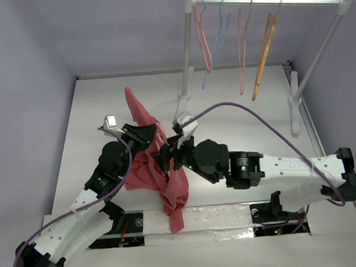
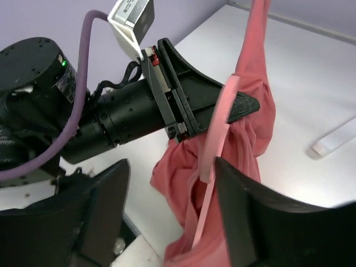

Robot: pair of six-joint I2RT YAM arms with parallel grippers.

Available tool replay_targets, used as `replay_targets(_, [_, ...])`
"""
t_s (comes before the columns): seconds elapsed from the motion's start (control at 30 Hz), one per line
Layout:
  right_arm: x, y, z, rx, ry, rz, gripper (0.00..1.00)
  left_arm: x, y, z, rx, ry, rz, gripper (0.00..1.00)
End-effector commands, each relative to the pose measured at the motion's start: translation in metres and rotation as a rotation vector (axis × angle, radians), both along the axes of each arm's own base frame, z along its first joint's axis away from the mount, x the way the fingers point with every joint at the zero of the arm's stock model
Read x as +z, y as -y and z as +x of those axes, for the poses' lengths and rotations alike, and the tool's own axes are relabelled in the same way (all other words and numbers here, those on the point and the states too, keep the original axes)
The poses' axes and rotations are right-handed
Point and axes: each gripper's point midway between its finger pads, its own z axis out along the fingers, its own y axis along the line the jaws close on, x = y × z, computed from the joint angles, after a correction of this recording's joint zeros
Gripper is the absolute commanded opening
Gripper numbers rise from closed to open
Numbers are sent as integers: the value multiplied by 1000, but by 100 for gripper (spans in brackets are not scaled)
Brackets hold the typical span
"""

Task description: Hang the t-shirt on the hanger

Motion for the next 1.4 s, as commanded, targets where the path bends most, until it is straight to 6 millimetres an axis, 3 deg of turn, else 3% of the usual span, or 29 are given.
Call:
replay_targets(0.0, [25,-4,30,-145,84,20,65,22,1,-4,-18,58,-50,0])
replay_targets(0.03, [31,-5,34,-178,80,29,58,22,1,-4,-18,58,-50,0])
replay_targets(0.07, [21,-2,42,-206,68,-17,46,23,0,-5,-16,59,-47,0])
replay_targets(0.1, [12,-4,49,-231,56,-46,39,24,-1,-5,-13,61,-43,0])
replay_targets(0.13, [12,-3,51,-252,44,-43,30,25,-2,-5,-10,63,-39,0])
replay_targets(0.17, [8,-1,52,-265,39,-54,7,26,-2,-5,-9,64,-32,0])
replay_targets(0.2, [8,1,52,-272,38,-49,0,27,-3,-4,-4,65,-22,0])
replay_targets(0.3, [2,6,50,-270,26,-50,0,29,-7,3,21,66,36,41])
replay_targets(0.43, [-7,20,55,-257,-14,-81,0,34,-14,11,52,72,109,65])
replay_targets(0.53, [-26,30,59,-255,-46,-113,0,48,-29,19,111,94,130,71])
replay_targets(0.57, [-14,36,55,-221,-52,-67,0,55,-33,21,125,105,153,72])
replay_targets(0.6, [-23,40,56,-223,-63,-74,0,56,-42,27,162,101,170,72])
replay_targets(0.73, [-19,49,45,-168,-74,-31,0,50,-54,49,190,61,252,72])
replay_targets(0.9, [-14,52,34,-108,-80,-5,0,36,-45,77,134,31,270,70])
replay_targets(1.03, [-15,50,27,-63,-91,5,0,36,-30,94,91,64,272,69])
replay_targets(1.23, [-16,52,23,-50,-97,24,0,28,-31,104,114,47,274,60])
replay_targets(1.37, [-12,53,20,-33,-96,48,0,11,-38,114,149,-9,306,57])
